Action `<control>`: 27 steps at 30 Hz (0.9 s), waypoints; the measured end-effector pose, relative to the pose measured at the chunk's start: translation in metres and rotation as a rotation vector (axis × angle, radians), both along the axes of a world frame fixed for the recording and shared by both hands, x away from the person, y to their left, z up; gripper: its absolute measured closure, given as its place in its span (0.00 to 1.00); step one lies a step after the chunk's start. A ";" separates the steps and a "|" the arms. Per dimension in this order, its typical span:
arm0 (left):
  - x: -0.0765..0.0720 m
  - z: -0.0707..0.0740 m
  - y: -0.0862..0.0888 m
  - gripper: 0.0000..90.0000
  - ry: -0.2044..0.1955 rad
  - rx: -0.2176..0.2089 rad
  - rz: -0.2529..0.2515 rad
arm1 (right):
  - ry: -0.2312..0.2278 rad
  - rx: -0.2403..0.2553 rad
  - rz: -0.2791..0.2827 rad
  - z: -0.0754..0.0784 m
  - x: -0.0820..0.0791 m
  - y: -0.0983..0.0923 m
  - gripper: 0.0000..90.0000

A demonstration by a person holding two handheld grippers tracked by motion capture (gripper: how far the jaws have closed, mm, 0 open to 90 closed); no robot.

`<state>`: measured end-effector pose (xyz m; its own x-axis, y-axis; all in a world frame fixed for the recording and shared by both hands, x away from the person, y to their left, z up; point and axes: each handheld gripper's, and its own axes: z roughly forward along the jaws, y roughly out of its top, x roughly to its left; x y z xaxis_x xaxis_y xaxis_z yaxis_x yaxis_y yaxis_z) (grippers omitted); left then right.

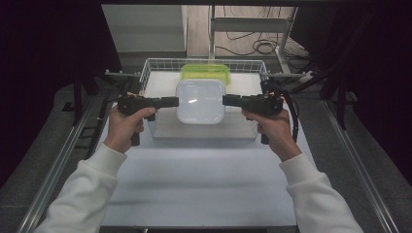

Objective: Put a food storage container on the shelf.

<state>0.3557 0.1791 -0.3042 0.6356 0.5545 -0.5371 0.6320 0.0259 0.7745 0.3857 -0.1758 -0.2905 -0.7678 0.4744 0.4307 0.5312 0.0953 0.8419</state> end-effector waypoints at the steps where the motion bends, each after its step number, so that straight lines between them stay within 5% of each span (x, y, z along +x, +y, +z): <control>1: 0.001 0.002 0.000 0.88 0.000 -0.002 0.000 | 0.000 0.003 -0.001 0.000 0.002 0.000 0.87; 27: 0.045 0.040 -0.001 0.88 -0.032 0.004 0.022 | -0.031 0.004 -0.033 0.040 0.042 0.002 0.87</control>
<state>0.4010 0.1783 -0.2647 0.6405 0.5707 -0.5139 0.6059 0.0357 0.7948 0.4278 -0.1734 -0.2510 -0.7648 0.4977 0.4092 0.5077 0.0745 0.8583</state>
